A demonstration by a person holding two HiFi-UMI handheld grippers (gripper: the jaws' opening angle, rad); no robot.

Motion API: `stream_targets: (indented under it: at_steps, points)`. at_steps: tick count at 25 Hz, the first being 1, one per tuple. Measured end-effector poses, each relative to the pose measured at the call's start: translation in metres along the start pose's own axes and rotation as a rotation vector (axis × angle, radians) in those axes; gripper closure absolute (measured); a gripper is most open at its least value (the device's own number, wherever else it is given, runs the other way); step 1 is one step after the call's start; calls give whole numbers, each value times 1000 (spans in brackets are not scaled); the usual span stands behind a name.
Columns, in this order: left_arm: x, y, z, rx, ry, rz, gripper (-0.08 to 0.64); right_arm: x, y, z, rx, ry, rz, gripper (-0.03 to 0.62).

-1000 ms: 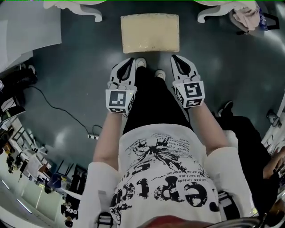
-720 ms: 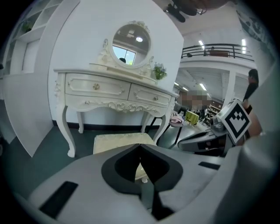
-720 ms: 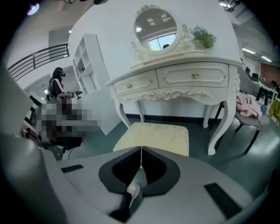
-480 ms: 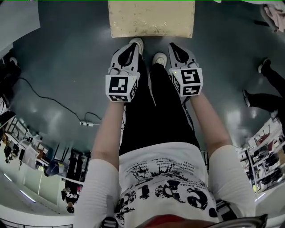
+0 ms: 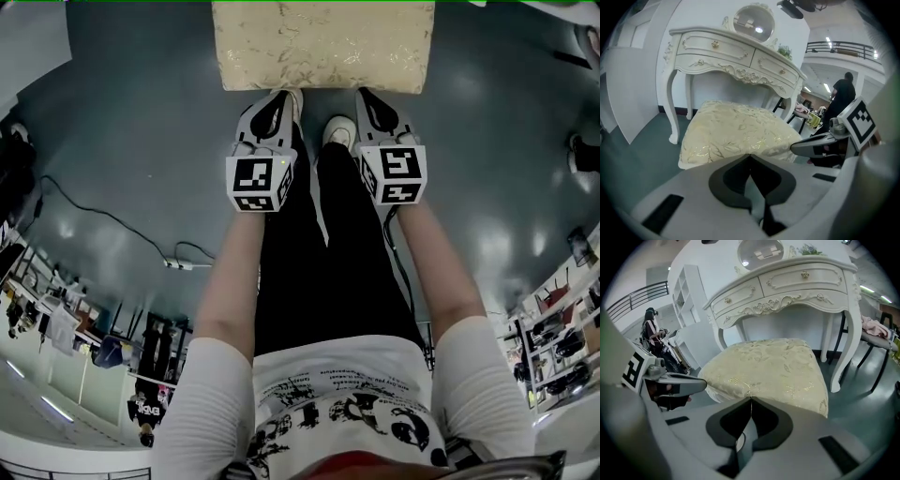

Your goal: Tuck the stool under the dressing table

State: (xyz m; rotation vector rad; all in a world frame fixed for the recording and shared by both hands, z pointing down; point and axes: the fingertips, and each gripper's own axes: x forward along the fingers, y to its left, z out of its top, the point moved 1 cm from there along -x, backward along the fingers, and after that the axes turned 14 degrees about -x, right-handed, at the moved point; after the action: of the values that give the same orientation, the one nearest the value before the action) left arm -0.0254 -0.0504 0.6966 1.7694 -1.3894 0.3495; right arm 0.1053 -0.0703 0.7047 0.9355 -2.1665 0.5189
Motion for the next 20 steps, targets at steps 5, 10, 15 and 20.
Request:
stream_targets:
  at_steps: [5,10,15,20]
  points:
    - [5,10,-1,-39,-9,30,540,1,1,-1,-40,1,31,575]
    - [7,9,-2,-25,-6,26,540,4,-2,-2,-24,-2,18,575]
    - [18,13,22,-37,2,13,540,15,-14,19,-31,-8,16,575]
    - [34,15,38,-15,7,-15,540,27,-28,32,-62,-9,-5,575]
